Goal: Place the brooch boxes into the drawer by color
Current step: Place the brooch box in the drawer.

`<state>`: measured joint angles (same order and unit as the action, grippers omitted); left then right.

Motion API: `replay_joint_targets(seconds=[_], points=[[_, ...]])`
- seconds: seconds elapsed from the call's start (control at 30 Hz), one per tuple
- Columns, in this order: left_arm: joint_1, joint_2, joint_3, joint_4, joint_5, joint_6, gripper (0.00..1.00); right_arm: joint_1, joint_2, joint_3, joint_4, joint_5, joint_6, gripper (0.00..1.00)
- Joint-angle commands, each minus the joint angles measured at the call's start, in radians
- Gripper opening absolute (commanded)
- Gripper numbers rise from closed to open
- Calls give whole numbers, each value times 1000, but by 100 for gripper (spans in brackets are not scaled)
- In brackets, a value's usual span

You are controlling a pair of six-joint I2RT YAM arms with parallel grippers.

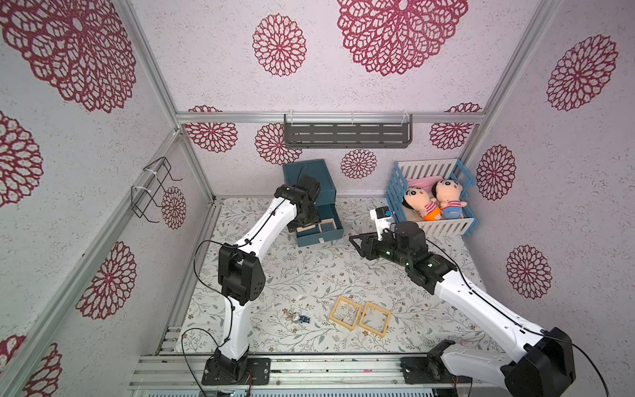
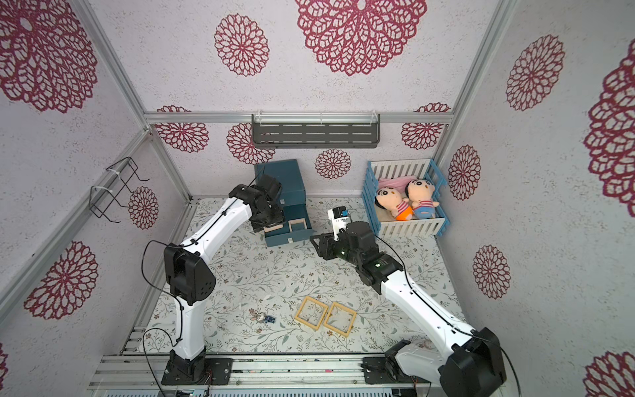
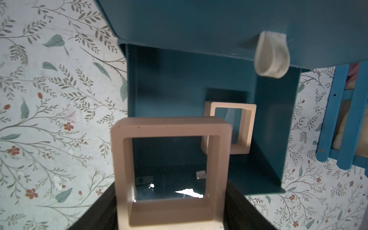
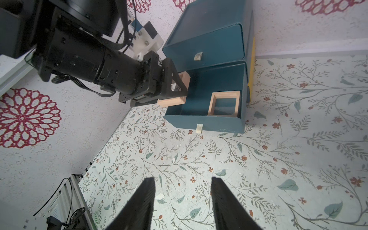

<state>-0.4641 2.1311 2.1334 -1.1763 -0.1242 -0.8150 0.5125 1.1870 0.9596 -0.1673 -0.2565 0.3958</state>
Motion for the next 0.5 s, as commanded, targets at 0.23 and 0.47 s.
replay_joint_targets(seconds=[0.23,0.47], points=[[9,93,109,-38,11,16,50,-14,-17,30,3,11,-2,52],[10,133,132,-34,8,14,49,-19,-25,32,4,23,2,52]])
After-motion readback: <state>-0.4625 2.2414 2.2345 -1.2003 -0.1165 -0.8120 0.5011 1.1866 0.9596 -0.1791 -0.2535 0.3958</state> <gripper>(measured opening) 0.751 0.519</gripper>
